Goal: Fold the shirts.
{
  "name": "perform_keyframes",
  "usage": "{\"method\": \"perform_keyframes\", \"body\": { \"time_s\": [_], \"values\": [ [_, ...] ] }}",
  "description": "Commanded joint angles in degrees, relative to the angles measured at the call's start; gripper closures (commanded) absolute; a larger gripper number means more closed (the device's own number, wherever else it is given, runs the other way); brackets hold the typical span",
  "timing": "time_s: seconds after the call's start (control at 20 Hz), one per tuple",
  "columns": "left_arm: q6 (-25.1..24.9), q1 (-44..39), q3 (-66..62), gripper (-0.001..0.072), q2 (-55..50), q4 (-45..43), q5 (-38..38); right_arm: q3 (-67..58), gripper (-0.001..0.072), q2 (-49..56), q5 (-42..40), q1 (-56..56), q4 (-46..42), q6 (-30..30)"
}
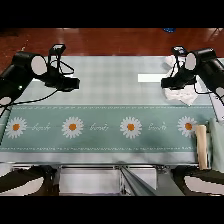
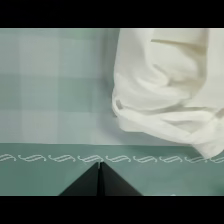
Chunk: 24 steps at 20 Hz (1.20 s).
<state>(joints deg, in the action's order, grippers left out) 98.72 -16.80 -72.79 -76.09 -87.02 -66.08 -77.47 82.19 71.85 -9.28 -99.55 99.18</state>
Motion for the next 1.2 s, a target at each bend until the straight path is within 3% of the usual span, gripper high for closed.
{"method": "perform_keyframes", "body": {
  "time_s": [0.0,0.75,0.9,0.95,1.0,1.05,1.1,1.15],
  "values": [
    [-0.02,0.00,0.02,0.0689,-0.02,0.00,0.02,-0.02,0.0695,0.02,0.00,-0.07,0.00,0.00],
    [0.15,-0.11,0.02,0.0689,-0.15,0.02,2.86,-0.02,0.0695,0.02,-0.46,-0.07,0.00,0.02],
    [0.11,-0.11,0.02,0.0689,-0.55,0.02,7.76,-0.02,0.0692,0.09,-9.53,-0.07,-0.94,-0.28],
    [-0.04,0.07,0.02,0.0687,-0.76,-0.37,10.47,-0.02,0.0613,0.09,-13.99,-0.07,-3.78,0.09],
    [-0.04,0.37,0.02,0.0626,-1.16,-1.79,13.75,-0.02,0.0357,0.15,-18.62,0.20,-7.76,1.77],
    [0.00,0.85,0.02,0.0392,-1.75,-3.82,17.62,-0.04,0.0297,0.35,-22.56,0.76,-12.13,5.20],
    [0.09,1.55,0.02,0.0195,-2.38,-4.74,20.70,-0.09,0.0297,0.66,-25.24,2.05,-17.38,10.56],
    [0.04,2.62,0.00,0.0200,-3.06,-4.94,23.17,-0.09,0.0297,1.29,-26.45,3.87,-20.24,15.30]
  ]
}}
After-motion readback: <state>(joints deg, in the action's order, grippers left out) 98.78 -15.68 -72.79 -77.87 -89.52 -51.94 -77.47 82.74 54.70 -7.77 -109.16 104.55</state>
